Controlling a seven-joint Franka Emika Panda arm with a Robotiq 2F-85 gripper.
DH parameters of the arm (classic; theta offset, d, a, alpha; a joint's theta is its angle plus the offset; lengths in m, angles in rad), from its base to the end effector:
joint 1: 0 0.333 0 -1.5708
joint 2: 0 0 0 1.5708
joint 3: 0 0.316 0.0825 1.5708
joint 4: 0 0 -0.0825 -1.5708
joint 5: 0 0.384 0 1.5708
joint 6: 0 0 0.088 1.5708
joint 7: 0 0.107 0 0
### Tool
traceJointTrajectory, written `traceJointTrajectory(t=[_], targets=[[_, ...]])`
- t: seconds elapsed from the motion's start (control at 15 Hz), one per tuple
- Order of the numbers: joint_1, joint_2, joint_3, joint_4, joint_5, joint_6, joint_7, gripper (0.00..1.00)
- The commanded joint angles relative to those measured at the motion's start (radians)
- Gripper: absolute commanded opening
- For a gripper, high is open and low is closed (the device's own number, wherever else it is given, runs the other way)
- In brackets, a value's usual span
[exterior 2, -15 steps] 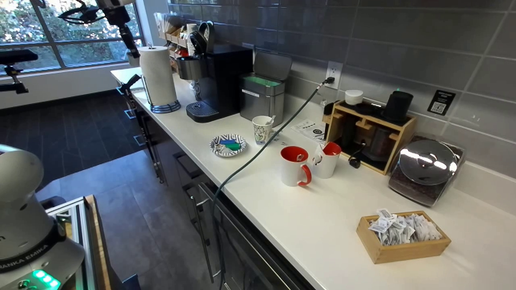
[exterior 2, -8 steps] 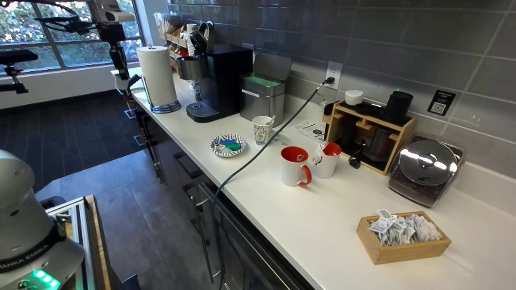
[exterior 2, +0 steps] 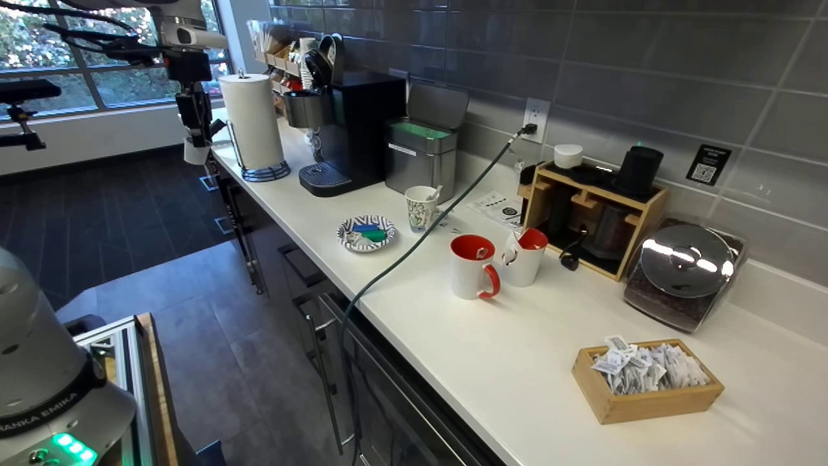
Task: Pick up the small cup from the coffee marker and put it on the counter
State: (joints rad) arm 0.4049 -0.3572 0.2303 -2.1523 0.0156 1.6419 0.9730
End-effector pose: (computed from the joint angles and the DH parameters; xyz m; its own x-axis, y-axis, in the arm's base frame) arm 0.3412 0.2654 0.5293 0.9339 -0.3557 -0.0369 -0.3449 -0.9233 0.1691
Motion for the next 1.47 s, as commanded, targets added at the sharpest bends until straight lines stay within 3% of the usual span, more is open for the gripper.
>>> traceJointTrajectory(t=[0.0,0.2,0.27,0.67,0.87,1.0,1.4], targets=[[-0.064,-0.004,0.058,0.003,0.018,-0.003,-0.017,0.53],[-0.064,-0.005,0.06,0.002,0.018,-0.003,-0.017,0.53],[-0.064,-0.005,0.06,0.002,0.018,-0.003,-0.017,0.28],[-0.181,0.061,0.084,0.005,-0.303,-0.025,-0.103,0.28],[-0.244,0.087,0.053,-0.01,-0.531,0.117,-0.164,0.28],[-0.286,0.112,0.018,-0.012,-0.652,0.272,-0.169,0.28],[-0.366,0.224,-0.083,0.012,-0.862,0.816,-0.109,0.28]])
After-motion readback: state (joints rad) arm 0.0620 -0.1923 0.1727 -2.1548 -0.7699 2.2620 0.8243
